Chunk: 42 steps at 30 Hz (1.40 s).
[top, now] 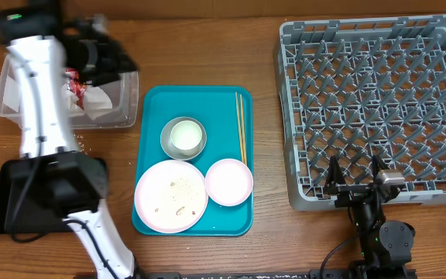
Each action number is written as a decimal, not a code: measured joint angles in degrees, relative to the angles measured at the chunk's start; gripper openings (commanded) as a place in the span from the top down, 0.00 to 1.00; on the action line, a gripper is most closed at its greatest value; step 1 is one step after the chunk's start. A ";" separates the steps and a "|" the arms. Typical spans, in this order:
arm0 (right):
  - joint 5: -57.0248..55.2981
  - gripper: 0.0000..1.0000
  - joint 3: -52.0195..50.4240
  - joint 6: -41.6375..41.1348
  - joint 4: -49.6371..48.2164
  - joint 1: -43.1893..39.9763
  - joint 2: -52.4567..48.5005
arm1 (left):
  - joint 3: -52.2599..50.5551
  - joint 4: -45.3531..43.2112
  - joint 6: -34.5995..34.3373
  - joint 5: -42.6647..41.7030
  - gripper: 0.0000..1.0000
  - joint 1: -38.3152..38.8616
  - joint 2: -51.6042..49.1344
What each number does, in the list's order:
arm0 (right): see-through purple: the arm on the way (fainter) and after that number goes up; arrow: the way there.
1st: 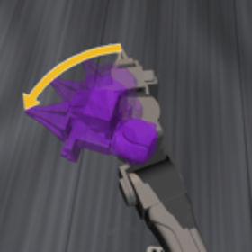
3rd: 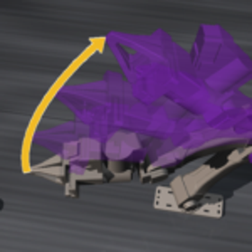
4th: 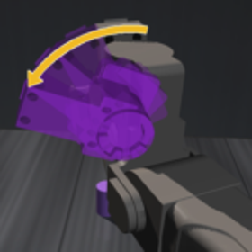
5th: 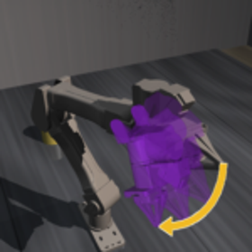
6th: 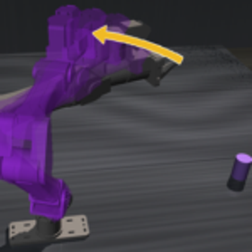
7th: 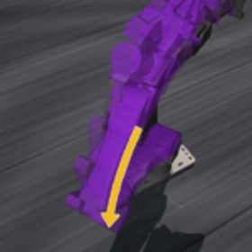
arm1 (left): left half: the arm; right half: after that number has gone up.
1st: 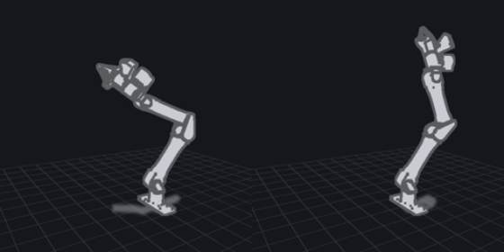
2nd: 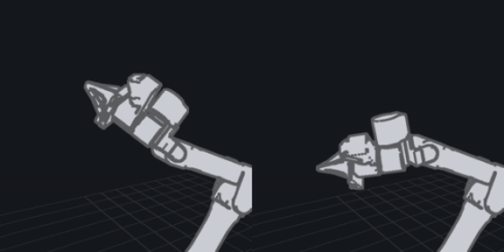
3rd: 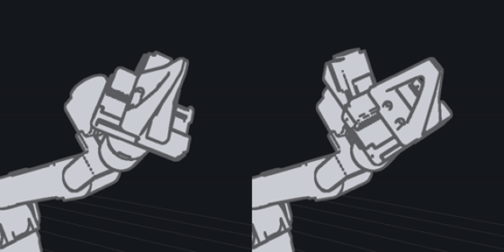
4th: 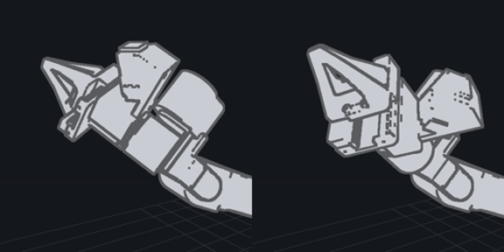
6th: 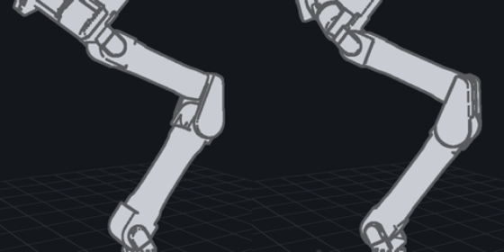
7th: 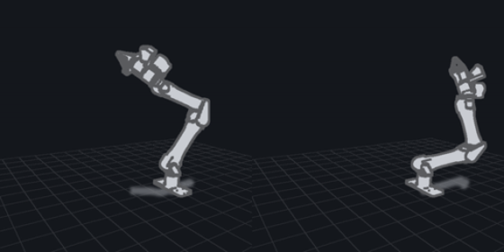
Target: Sort waste into correct bins and load items into the dishwasher
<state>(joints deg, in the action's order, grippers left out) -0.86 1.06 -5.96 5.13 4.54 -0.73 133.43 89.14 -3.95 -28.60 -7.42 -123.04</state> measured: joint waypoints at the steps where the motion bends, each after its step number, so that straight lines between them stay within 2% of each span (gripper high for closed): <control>1: 0.00 0.00 0.00 0.02 0.00 0.00 0.00 | 0.00 -0.09 -0.20 2.67 0.47 3.23 0.00; 2: 0.00 0.00 0.00 0.02 0.00 0.00 0.00 | 0.00 -0.20 -0.50 4.70 0.50 5.20 0.00; 5: 0.00 0.00 0.00 0.00 0.04 0.00 0.00 | 0.00 -0.33 -5.22 15.54 0.75 11.78 -0.22; 8: 0.02 0.00 0.00 0.00 0.02 0.00 0.00 | 0.00 -0.15 -10.16 24.61 0.77 16.39 -0.66; 11: 0.00 0.00 0.00 0.00 -0.02 0.00 0.00 | 0.00 0.46 -12.52 27.52 0.78 18.27 -0.83; 12: 0.02 0.00 0.00 0.02 0.02 0.00 0.00 | 0.00 0.76 -12.70 27.61 0.76 18.64 -0.83; 13: 0.00 0.00 0.00 0.02 0.02 0.00 0.00 | 0.00 1.29 -12.85 27.56 0.69 19.23 -0.83; 15: 0.00 0.00 0.00 0.02 0.02 0.00 0.00 | 0.00 2.01 -12.85 27.36 0.36 20.04 -0.83; 18: 0.00 0.00 0.00 0.02 0.02 0.00 0.00 | 0.00 2.80 -12.46 27.43 0.00 22.23 -0.83; 26: 0.00 0.00 0.00 0.00 0.04 0.00 0.00 | 0.00 -0.35 -12.66 28.00 0.00 25.00 -0.83; 31: 0.00 0.00 0.00 0.00 0.00 -0.02 0.00 | 0.00 4.87 -13.40 28.04 0.00 23.85 -0.83; 37: -0.02 0.00 0.00 0.00 0.00 0.00 0.00 | -0.33 7.32 -15.45 27.04 0.00 18.58 1.16; 42: 0.00 0.00 0.00 0.00 0.02 0.00 0.00 | -0.72 7.34 -15.43 27.02 0.00 13.60 10.32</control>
<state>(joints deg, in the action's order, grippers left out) -0.86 1.06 -5.96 5.15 4.54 -0.73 132.70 96.49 -19.38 -1.58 6.17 -112.73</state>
